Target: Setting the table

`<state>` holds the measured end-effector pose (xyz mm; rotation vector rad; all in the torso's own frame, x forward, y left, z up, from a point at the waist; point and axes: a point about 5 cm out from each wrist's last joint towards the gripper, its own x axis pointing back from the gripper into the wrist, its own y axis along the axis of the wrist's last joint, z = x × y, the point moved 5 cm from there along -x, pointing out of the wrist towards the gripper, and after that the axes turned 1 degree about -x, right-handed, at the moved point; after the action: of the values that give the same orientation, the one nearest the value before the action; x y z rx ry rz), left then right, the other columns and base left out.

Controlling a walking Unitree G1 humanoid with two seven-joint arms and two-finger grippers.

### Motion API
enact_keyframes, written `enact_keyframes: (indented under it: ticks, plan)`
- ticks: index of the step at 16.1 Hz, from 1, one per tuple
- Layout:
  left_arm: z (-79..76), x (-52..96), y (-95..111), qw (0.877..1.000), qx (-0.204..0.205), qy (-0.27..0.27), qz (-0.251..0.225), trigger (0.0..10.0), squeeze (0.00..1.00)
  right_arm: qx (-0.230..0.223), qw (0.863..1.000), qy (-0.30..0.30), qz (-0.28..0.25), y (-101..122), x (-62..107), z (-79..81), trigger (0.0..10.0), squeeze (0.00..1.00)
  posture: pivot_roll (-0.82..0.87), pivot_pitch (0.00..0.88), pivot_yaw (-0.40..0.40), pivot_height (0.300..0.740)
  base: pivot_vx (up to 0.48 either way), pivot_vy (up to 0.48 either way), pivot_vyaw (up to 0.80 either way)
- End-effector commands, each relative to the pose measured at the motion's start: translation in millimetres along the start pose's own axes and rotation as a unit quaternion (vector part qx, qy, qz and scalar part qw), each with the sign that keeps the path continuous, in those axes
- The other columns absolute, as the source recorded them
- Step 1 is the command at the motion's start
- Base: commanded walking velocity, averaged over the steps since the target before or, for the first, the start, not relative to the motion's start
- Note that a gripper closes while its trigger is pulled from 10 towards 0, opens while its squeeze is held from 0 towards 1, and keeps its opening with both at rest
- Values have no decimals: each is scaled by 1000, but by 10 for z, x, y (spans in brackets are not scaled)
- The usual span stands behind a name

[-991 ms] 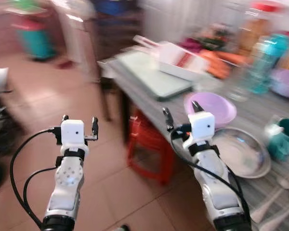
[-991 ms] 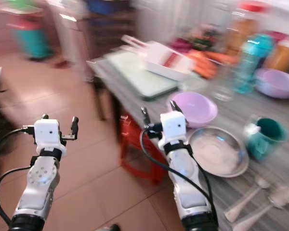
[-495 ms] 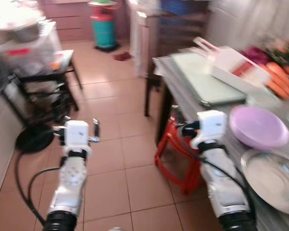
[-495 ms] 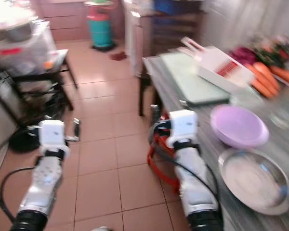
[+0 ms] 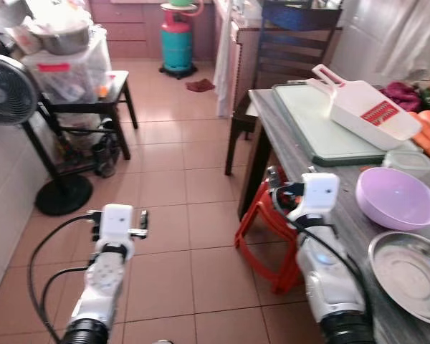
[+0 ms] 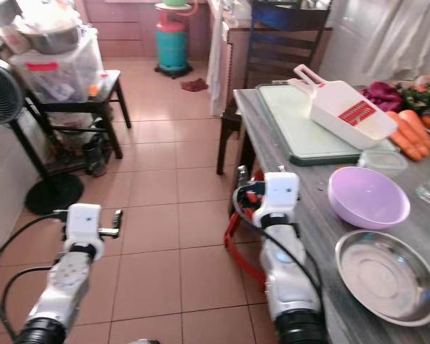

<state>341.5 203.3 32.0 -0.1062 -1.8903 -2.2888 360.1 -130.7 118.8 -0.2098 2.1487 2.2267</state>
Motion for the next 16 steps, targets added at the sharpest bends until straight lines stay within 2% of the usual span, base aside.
enact_keyframes:
  ticks: [1,3,5,7,8,16]
  plan:
    - [-48,-32,76,1000,11,-11,-15,10000,0,-3,1000,-2,4,-18,5,0,10000,0,117,20,-54,740,0,0,0]
    - [-156,-61,142,999,14,-28,-26,10000,0,-5,1000,-9,12,-62,26,-21,10000,0,117,24,-51,740,0,0,0]
    - [-167,-75,151,999,16,-29,-27,10000,0,-3,1000,-9,10,-64,28,-18,10000,0,116,26,-47,740,0,0,0]
    - [-193,-80,205,998,23,-33,-39,10000,0,-5,1000,-10,9,-56,21,-24,10000,0,117,27,-45,740,0,0,681]
    - [-198,-80,219,998,24,-35,-42,10000,0,-6,1000,-10,8,-53,21,-20,10000,0,118,28,-40,740,0,289,600]
    - [-197,-105,233,998,23,-37,-42,10000,0,-11,1000,-21,12,-88,42,-72,10000,0,115,31,-36,740,0,370,0]
